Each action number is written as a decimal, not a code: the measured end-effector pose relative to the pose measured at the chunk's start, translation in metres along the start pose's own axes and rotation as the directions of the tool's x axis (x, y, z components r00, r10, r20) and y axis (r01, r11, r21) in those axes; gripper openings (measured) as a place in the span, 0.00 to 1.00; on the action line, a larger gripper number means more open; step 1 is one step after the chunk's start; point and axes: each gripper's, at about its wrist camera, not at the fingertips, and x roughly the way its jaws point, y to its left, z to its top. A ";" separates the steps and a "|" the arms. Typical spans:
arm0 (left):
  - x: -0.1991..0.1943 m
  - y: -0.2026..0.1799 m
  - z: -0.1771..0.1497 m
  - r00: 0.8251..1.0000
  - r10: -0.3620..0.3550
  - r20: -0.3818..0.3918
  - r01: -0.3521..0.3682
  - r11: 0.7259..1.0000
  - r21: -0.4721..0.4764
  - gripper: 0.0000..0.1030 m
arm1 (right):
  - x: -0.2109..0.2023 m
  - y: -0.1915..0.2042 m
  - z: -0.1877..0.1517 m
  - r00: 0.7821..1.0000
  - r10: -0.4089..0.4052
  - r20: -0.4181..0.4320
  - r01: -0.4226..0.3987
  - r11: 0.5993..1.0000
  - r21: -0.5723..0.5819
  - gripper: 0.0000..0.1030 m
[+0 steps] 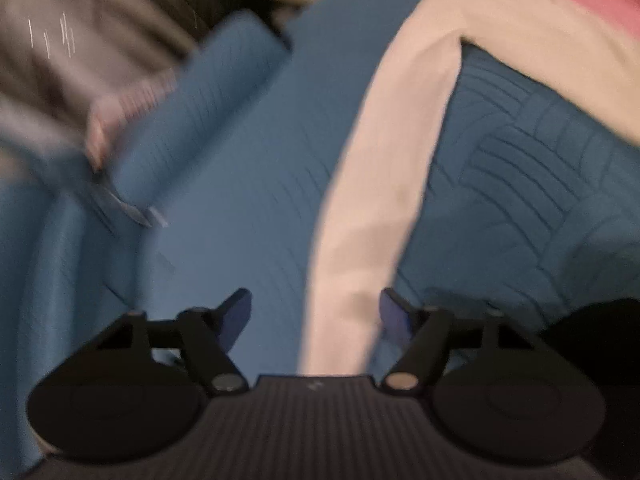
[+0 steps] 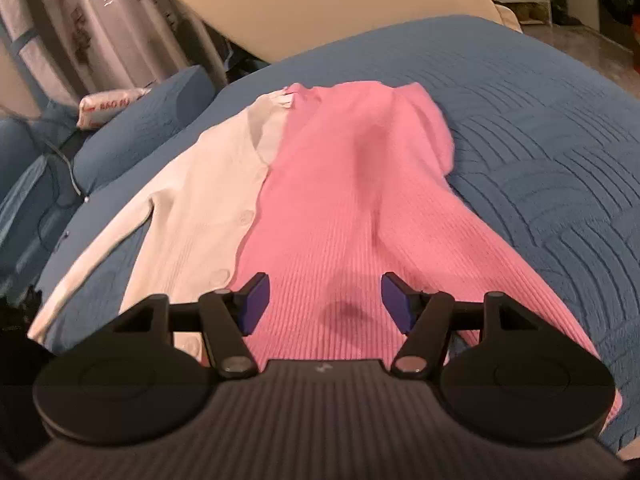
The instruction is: Fold clothes
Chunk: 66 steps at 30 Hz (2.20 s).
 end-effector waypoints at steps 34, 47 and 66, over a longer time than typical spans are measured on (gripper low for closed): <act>-0.091 -0.088 0.035 0.825 -0.562 0.061 0.560 0.827 0.044 0.51 | 0.030 0.012 -0.002 0.999 0.017 -0.043 -0.015 0.999 0.045 0.63; -0.077 -0.052 0.053 0.860 -0.468 0.204 0.505 0.838 -0.209 0.92 | 0.021 0.011 0.001 0.999 0.035 0.020 -0.035 0.998 0.043 0.64; 0.016 -0.182 0.137 0.975 -0.125 0.182 0.182 0.921 -0.345 0.99 | -0.004 0.010 0.025 0.988 -0.085 0.131 0.076 0.995 0.069 0.65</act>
